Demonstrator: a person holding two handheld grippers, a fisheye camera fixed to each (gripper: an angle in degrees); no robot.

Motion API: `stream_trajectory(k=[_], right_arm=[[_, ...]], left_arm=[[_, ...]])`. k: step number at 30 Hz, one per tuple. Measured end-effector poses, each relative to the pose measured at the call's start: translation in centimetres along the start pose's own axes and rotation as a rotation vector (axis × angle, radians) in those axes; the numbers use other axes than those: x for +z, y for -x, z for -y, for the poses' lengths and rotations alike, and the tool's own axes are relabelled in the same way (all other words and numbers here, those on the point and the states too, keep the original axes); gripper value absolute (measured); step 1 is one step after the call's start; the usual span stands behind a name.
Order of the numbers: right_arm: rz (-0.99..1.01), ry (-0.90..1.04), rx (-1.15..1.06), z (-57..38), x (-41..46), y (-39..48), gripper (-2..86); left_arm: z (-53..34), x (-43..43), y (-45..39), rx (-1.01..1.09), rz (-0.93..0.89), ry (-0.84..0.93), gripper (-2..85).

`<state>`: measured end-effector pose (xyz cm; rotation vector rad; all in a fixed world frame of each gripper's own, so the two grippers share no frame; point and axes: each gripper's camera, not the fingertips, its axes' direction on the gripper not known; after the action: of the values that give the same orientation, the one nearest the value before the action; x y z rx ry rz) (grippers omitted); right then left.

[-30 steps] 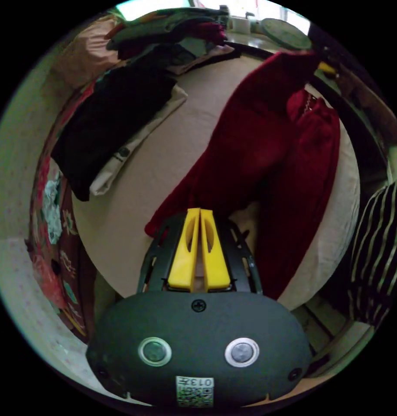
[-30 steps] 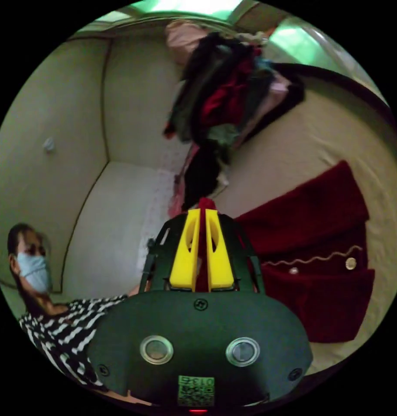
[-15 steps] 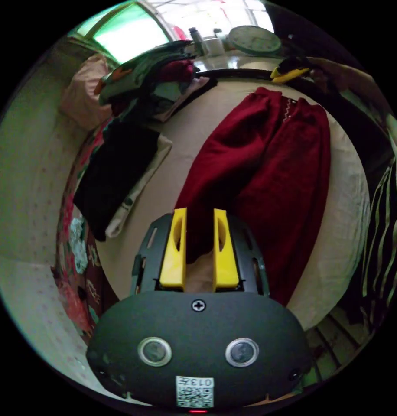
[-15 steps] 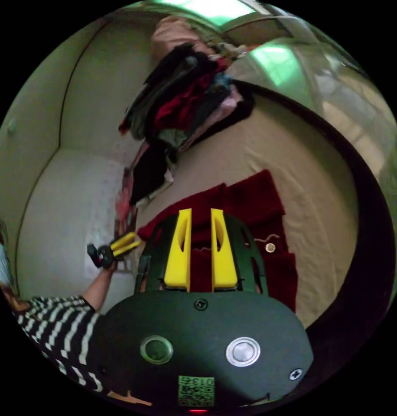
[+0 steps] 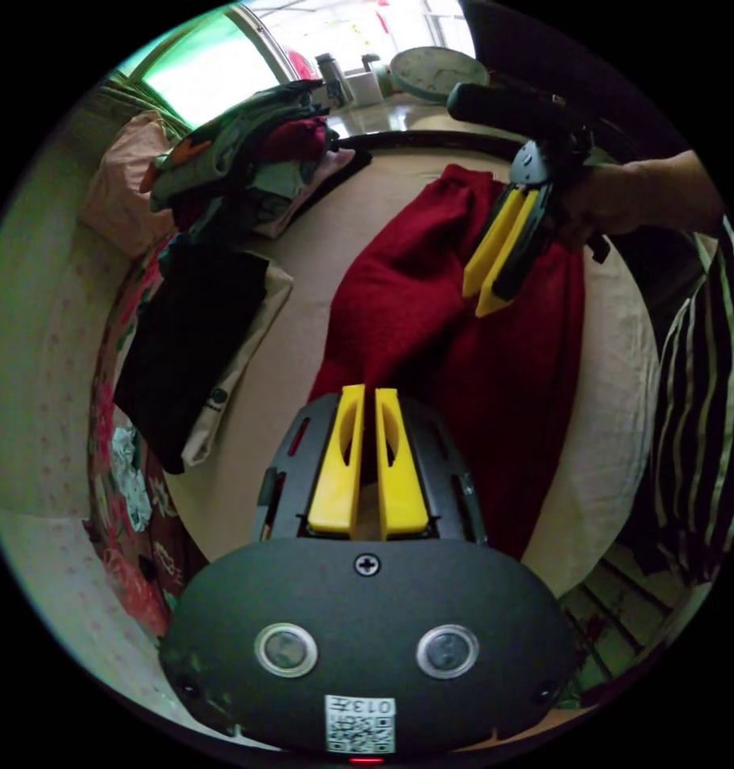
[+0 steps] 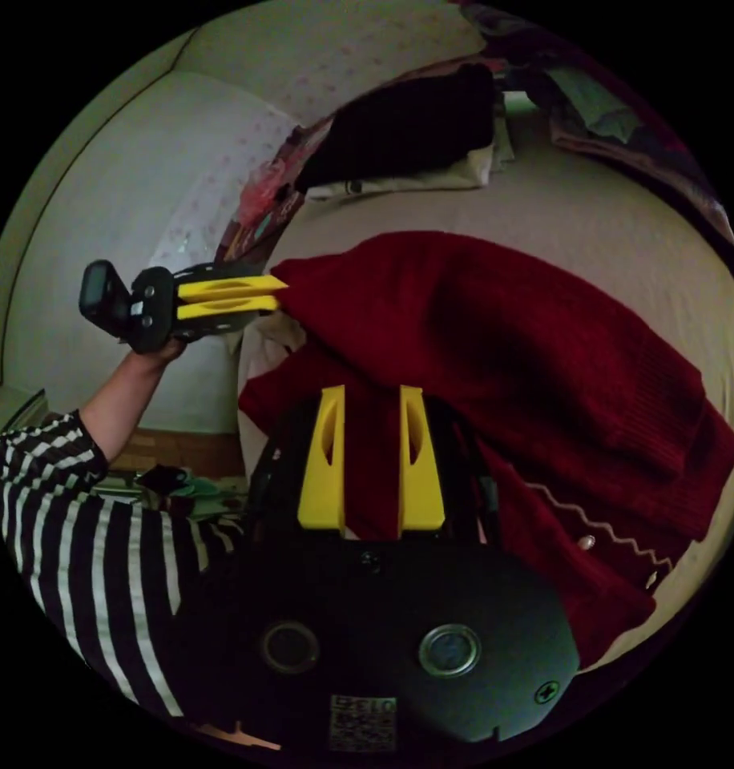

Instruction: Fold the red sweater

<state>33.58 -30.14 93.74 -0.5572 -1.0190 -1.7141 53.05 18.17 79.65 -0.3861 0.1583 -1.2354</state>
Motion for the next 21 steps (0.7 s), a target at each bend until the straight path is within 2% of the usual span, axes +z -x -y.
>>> stream_trajectory(k=[5,7,10,12,17,21], right_arm=[[-0.191,-0.072,-0.081,0.1,-0.4,4.7,10.7],[-0.331,-0.098,-0.224,0.4,-0.2,8.4,11.2],[-0.509,-0.019,-0.406,0.9,2.8,11.3,9.9],[-0.614,0.030,-0.446,1.3,4.2,11.9,4.4],[-0.612,0.095,-0.486,1.8,1.9,14.5,2.9],[-0.522,0.168,-0.459,1.2,1.9,16.8,3.0]], left_arm=[[0.0,-0.2,-0.1,0.013,-0.005,-0.007,1.0],[0.0,-0.1,0.1,0.006,-0.015,-0.011,1.0],[0.3,0.1,0.3,0.003,-0.018,-0.014,1.0],[0.6,0.2,0.4,0.014,-0.010,-0.011,0.9],[0.9,0.2,-0.1,0.097,0.009,0.003,0.9],[0.8,1.4,-1.0,0.151,-0.005,0.057,1.0]])
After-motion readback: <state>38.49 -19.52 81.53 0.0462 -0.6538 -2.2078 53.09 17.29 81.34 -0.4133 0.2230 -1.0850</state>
